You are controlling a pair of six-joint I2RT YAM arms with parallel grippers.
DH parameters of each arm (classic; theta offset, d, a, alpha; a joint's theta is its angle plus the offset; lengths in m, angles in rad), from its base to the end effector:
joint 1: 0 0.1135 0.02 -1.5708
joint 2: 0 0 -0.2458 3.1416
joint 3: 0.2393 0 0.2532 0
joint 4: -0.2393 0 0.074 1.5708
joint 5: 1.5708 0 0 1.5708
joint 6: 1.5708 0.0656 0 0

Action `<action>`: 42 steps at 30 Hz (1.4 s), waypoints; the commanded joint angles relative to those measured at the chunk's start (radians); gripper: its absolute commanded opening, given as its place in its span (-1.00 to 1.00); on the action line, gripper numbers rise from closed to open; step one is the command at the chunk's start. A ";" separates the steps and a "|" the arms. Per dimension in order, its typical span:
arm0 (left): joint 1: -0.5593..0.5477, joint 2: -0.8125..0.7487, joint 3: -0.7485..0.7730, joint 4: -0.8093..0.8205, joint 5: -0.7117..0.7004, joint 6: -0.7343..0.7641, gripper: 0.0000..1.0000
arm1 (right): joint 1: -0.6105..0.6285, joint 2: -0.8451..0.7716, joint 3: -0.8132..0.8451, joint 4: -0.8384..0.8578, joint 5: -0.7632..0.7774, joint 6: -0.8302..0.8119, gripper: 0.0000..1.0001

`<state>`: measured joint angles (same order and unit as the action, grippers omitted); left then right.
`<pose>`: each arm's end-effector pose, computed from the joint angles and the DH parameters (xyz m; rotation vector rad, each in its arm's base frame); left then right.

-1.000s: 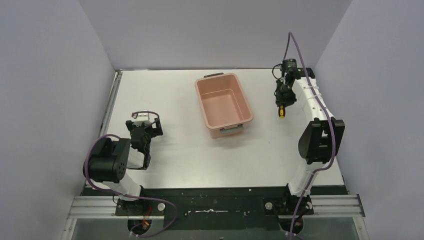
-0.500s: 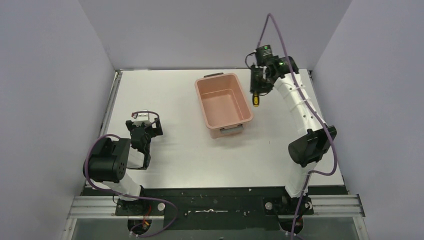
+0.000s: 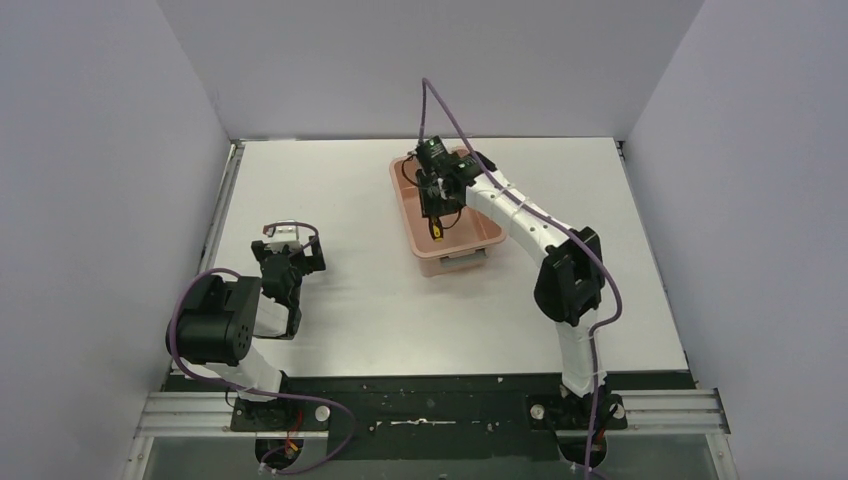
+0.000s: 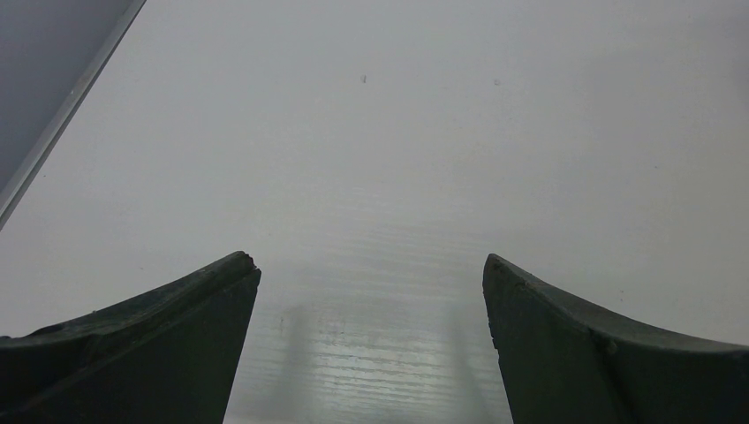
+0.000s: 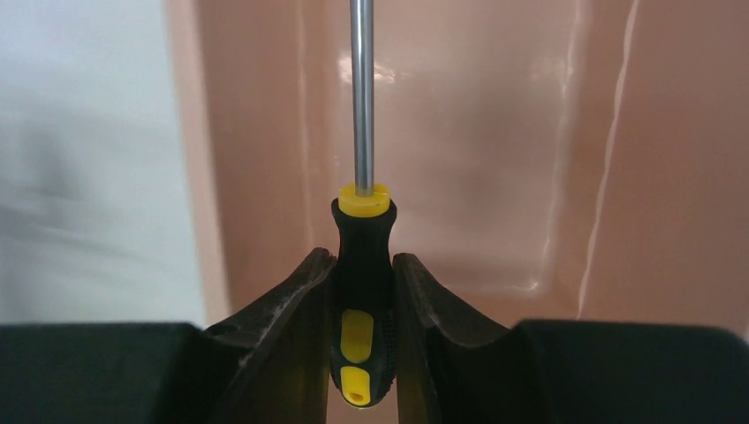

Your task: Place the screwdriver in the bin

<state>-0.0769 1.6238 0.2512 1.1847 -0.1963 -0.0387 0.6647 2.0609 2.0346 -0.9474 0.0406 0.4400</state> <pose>0.2764 -0.0085 0.1038 -0.1092 1.7525 0.0883 0.3650 0.2827 0.2685 -0.2740 2.5732 0.3731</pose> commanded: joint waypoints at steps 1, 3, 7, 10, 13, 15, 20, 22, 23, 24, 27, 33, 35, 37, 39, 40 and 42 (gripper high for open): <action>0.003 -0.012 0.003 0.024 0.014 0.010 0.95 | -0.014 0.020 -0.114 0.139 0.094 -0.004 -1.00; 0.004 -0.013 0.003 0.023 0.014 0.009 0.95 | -0.013 0.054 -0.158 0.158 0.114 -0.013 -1.00; 0.003 -0.013 0.003 0.023 0.014 0.008 0.95 | -0.013 0.103 -0.223 0.188 0.154 -0.013 -1.00; 0.003 -0.013 0.003 0.023 0.014 0.010 0.95 | -0.017 0.109 -0.271 0.228 0.162 -0.004 -0.87; 0.004 -0.013 0.003 0.025 0.014 0.009 0.95 | -0.022 0.115 -0.290 0.242 0.161 0.003 -0.50; 0.003 -0.012 0.003 0.024 0.014 0.009 0.95 | -0.023 0.116 -0.288 0.236 0.162 0.003 -0.17; 0.003 -0.012 0.003 0.024 0.014 0.009 0.95 | -0.015 0.066 -0.256 0.203 0.177 -0.001 0.12; 0.003 -0.012 0.003 0.024 0.014 0.010 0.95 | -0.012 0.027 -0.236 0.197 0.181 -0.010 0.16; 0.003 -0.013 0.003 0.023 0.014 0.008 0.95 | -0.009 0.004 -0.225 0.196 0.181 -0.015 0.19; 0.003 -0.013 0.003 0.025 0.014 0.009 0.95 | -0.007 -0.019 -0.215 0.196 0.180 -0.023 0.27; 0.003 -0.013 0.003 0.024 0.014 0.009 0.95 | -0.002 -0.099 -0.197 0.205 0.165 -0.047 0.62; 0.003 -0.013 0.003 0.024 0.014 0.009 0.95 | -0.002 -0.288 -0.219 0.249 0.154 -0.119 1.00; 0.003 -0.013 0.003 0.024 0.014 0.008 0.95 | -0.003 -0.373 -0.269 0.296 0.183 -0.151 1.00; 0.003 -0.012 0.003 0.024 0.014 0.009 0.95 | -0.017 -0.494 -0.372 0.376 0.232 -0.188 1.00; 0.003 -0.013 0.003 0.023 0.014 0.009 0.95 | -0.048 -0.612 -0.509 0.465 0.268 -0.220 1.00; 0.004 -0.012 0.003 0.024 0.014 0.009 0.95 | -0.072 -0.668 -0.603 0.500 0.269 -0.227 1.00; 0.003 -0.013 0.003 0.023 0.015 0.009 0.95 | -0.146 -0.786 -0.756 0.573 0.247 -0.228 1.00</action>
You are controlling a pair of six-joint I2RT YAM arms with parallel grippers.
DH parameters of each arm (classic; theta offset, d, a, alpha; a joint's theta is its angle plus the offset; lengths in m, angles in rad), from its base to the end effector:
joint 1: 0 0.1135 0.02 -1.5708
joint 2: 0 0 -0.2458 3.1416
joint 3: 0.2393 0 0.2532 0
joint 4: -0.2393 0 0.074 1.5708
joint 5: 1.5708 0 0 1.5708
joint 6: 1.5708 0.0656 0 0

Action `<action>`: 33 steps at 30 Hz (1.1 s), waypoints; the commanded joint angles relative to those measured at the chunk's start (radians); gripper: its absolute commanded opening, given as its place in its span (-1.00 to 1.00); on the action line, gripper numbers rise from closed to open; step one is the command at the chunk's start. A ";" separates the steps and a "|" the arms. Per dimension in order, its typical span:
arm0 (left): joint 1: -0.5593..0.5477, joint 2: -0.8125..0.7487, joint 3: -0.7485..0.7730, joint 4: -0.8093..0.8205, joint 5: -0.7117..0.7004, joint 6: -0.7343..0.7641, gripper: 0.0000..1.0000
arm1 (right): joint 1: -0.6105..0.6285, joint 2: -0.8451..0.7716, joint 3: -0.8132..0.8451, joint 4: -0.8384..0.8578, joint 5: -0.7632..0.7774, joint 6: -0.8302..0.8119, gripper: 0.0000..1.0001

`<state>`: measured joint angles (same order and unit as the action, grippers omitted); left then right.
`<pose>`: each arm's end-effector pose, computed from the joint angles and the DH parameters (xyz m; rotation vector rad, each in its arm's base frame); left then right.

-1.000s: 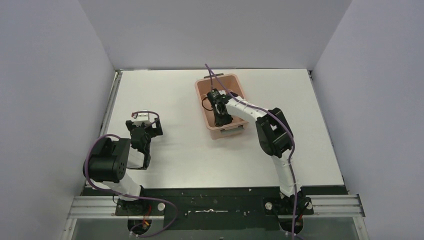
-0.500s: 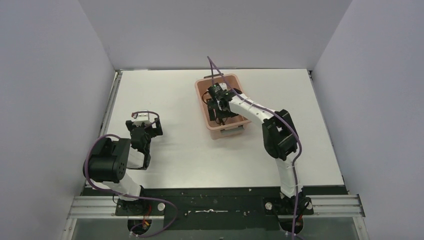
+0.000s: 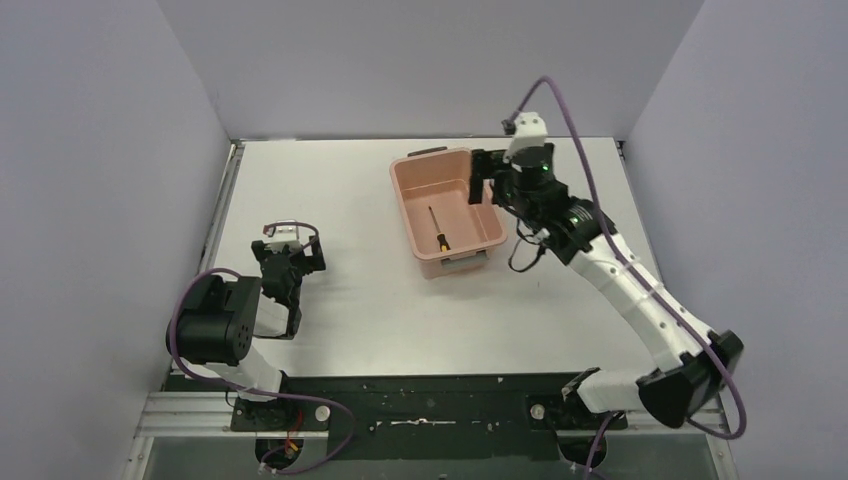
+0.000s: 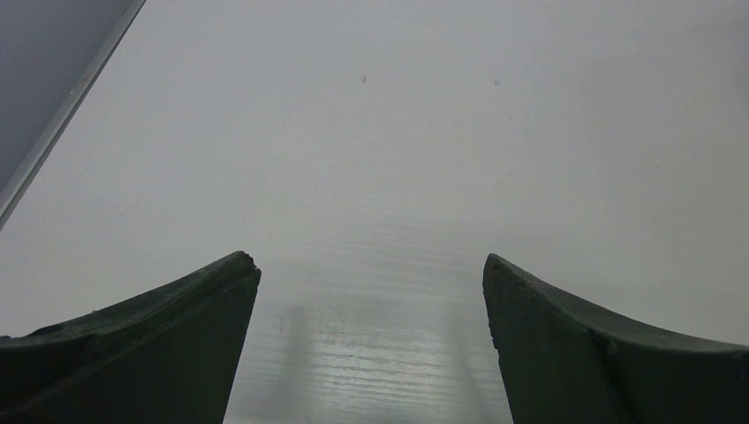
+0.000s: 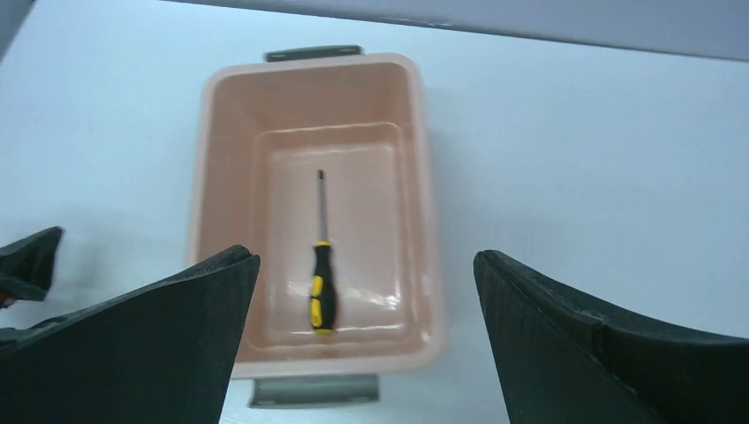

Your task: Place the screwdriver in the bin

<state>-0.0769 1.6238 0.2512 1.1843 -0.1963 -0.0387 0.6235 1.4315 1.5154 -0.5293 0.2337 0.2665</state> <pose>0.2764 -0.0085 0.1037 -0.1091 1.7529 0.0884 0.2933 0.1922 0.3780 -0.2108 2.0079 0.3333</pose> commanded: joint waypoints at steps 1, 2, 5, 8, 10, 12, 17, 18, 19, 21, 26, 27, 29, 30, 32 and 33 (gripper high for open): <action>0.004 -0.013 0.003 0.025 0.014 0.010 0.95 | -0.136 -0.221 -0.322 0.199 0.048 -0.058 1.00; 0.003 -0.012 0.003 0.024 0.015 0.009 0.95 | -0.165 -0.283 -0.408 0.269 0.048 -0.069 1.00; 0.003 -0.013 0.003 0.024 0.014 0.009 0.95 | -0.202 -0.447 -0.664 0.412 0.097 -0.110 1.00; 0.003 -0.012 0.003 0.024 0.013 0.008 0.95 | -0.215 -0.571 -0.859 0.484 0.175 -0.096 1.00; 0.003 -0.013 0.003 0.023 0.014 0.009 0.95 | -0.217 -0.633 -0.963 0.518 0.213 -0.070 1.00; 0.003 -0.013 0.003 0.024 0.014 0.008 0.95 | -0.218 -0.686 -1.048 0.567 0.230 -0.046 1.00; 0.003 -0.013 0.003 0.023 0.013 0.010 0.95 | -0.218 -0.768 -1.167 0.630 0.226 -0.036 1.00; 0.004 -0.012 0.003 0.025 0.013 0.009 0.95 | -0.217 -0.775 -1.172 0.630 0.228 -0.030 1.00; 0.003 -0.012 0.003 0.024 0.013 0.008 0.95 | -0.217 -0.779 -1.175 0.632 0.225 -0.031 1.00; 0.003 -0.013 0.003 0.024 0.013 0.008 0.95 | -0.217 -0.777 -1.175 0.641 0.224 -0.037 1.00; 0.003 -0.012 0.005 0.021 0.014 0.010 0.95 | -0.217 -0.743 -1.157 0.625 0.219 -0.035 1.00; 0.003 -0.012 0.005 0.023 0.014 0.009 0.95 | -0.217 -0.739 -1.156 0.624 0.216 -0.035 1.00; 0.003 -0.009 0.007 0.020 0.014 0.009 0.95 | -0.217 -0.732 -1.156 0.626 0.213 -0.035 1.00; 0.003 -0.008 0.008 0.019 0.012 0.009 0.95 | -0.217 -0.731 -1.154 0.627 0.213 -0.033 1.00; 0.003 -0.012 0.006 0.020 0.014 0.009 0.95 | -0.217 -0.730 -1.155 0.628 0.212 -0.035 1.00; 0.003 -0.012 0.004 0.023 0.014 0.009 0.95 | -0.217 -0.730 -1.155 0.629 0.211 -0.035 1.00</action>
